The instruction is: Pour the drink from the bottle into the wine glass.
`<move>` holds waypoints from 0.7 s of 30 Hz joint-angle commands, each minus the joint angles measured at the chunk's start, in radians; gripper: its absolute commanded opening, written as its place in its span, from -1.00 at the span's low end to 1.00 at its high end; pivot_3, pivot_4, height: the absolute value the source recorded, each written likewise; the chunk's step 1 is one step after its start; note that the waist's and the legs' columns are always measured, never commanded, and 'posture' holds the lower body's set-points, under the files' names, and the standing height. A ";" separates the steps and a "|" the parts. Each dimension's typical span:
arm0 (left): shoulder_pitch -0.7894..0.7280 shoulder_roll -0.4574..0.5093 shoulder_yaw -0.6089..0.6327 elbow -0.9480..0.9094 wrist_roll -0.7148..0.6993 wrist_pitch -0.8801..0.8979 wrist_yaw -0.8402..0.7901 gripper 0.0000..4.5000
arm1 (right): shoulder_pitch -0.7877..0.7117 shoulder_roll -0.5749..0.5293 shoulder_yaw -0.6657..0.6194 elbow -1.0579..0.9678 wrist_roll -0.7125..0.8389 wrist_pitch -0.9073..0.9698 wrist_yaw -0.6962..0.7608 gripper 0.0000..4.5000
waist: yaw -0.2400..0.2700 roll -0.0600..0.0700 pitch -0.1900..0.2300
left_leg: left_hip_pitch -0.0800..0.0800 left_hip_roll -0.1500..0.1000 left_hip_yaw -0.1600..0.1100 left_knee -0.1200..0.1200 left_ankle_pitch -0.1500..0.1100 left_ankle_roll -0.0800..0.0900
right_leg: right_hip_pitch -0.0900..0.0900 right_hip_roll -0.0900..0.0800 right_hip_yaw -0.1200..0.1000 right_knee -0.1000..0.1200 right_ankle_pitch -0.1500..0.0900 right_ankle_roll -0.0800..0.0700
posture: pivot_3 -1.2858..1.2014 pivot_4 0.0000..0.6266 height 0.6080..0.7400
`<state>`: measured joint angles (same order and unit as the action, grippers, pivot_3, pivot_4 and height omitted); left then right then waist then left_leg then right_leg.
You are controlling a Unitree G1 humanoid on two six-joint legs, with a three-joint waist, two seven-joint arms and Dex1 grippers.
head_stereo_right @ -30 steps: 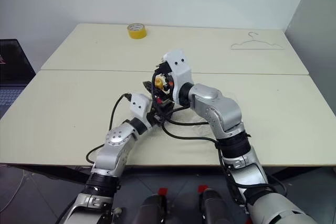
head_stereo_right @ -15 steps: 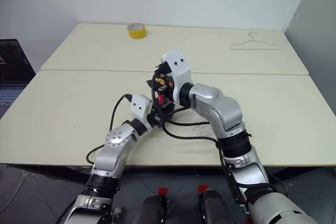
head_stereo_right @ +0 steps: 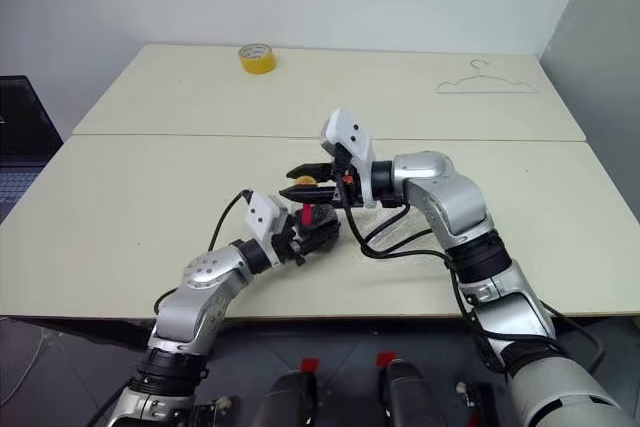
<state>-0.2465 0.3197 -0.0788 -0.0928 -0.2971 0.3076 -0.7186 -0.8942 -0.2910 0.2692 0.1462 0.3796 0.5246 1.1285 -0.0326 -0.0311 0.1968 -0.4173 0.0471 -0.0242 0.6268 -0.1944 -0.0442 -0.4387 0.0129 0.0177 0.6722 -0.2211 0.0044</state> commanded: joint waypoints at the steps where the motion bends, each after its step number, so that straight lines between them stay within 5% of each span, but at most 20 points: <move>1: 0.000 0.011 0.026 -0.087 -0.065 0.036 -0.018 0.12 | -0.017 -0.019 0.013 0.022 0.019 -0.075 0.141 -0.41 | 0.000 0.000 0.000 | 0.000 0.000 0.000 0.000 0.000 0.000 | 0.000 0.000 0.000 0.000 0.000 0.000 | 0.03 -0.52 1.00; 11: 0.015 0.027 0.034 -0.131 -0.077 0.086 -0.034 0.12 | -0.026 -0.015 -0.018 0.070 0.015 -0.124 0.224 -0.41 | 0.000 0.000 0.000 | 0.000 0.000 0.000 0.000 0.000 0.000 | 0.000 0.000 0.000 0.000 0.000 -0.001 | 0.03 -0.52 1.00; 20: -0.029 0.014 0.035 -0.055 -0.012 0.012 0.038 0.12 | -0.001 -0.010 -0.076 -0.042 0.065 -0.001 0.121 0.99 | 0.001 0.000 0.000 | -0.001 0.000 0.000 0.000 0.000 0.000 | -0.001 0.000 0.000 0.000 0.000 -0.001 | 0.03 -0.52 1.00; 21: -0.034 0.012 0.034 -0.045 -0.003 0.002 0.050 0.12 | 0.007 -0.012 -0.081 -0.065 0.072 0.011 0.108 0.99 | 0.002 0.000 0.000 | -0.001 0.000 0.000 0.000 0.000 0.000 | -0.001 0.000 0.000 0.000 0.000 0.000 | 0.03 -0.52 1.00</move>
<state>-0.2556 0.3398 -0.0693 -0.1267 -0.3065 0.3542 -0.6858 -0.8852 -0.2975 0.2182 0.1436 0.4186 0.5172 1.2534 -0.0311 -0.0309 0.1969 -0.4180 0.0470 -0.0243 0.6268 -0.1944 -0.0443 -0.4394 0.0127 0.0178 0.6725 -0.2213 0.0040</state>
